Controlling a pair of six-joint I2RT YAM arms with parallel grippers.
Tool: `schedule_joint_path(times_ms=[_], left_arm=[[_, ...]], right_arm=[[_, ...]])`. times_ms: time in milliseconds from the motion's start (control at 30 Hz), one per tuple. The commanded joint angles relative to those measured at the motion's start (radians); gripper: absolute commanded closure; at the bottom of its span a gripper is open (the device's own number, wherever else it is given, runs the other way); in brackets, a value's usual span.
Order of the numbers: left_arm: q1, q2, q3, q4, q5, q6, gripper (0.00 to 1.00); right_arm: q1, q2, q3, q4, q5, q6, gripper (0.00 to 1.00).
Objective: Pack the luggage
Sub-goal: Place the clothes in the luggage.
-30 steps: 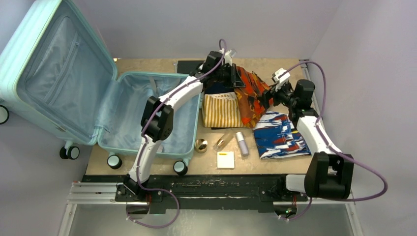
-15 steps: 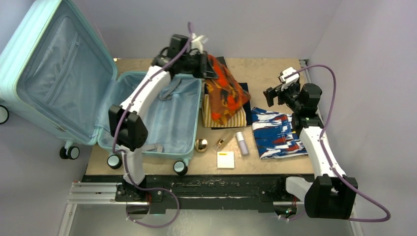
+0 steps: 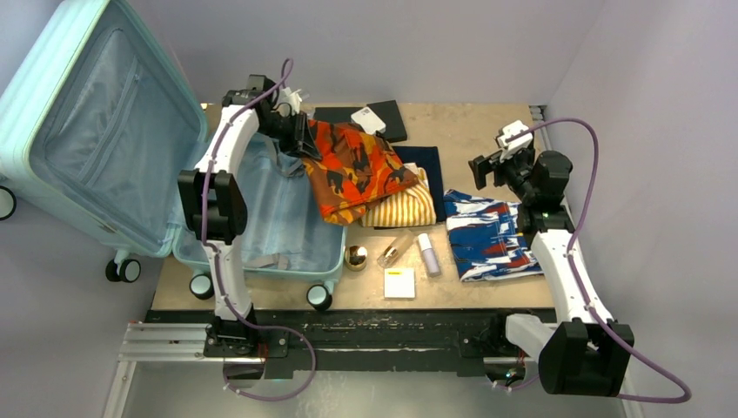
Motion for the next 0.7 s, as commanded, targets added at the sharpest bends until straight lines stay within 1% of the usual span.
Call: schedule_joint_path(times_ms=[0, 133, 267, 433, 500, 667], left_arm=[[0.069, -0.003, 0.058, -0.190, -0.037, 0.120, 0.88], [0.077, 0.056, 0.081, -0.228, -0.097, 0.176, 0.88], [0.084, 0.120, 0.101, -0.280, -0.171, 0.236, 0.91], [0.147, 0.176, 0.136, -0.337, -0.265, 0.302, 0.93], [0.169, 0.186, 0.144, -0.339, -0.310, 0.311, 0.95], [0.184, 0.191, 0.143, -0.341, -0.408, 0.347, 0.96]], right_arm=[[0.001, -0.018, -0.010, 0.033, 0.018, 0.002, 0.05], [0.001, -0.027, -0.015, 0.043, 0.026, -0.004, 0.05], [0.000, -0.046, -0.031, 0.054, 0.032, -0.013, 0.05], [0.001, -0.073, -0.057, 0.078, 0.046, -0.023, 0.05], [0.001, -0.079, -0.065, 0.084, 0.046, -0.024, 0.05], [0.001, -0.087, -0.073, 0.096, 0.041, -0.023, 0.05]])
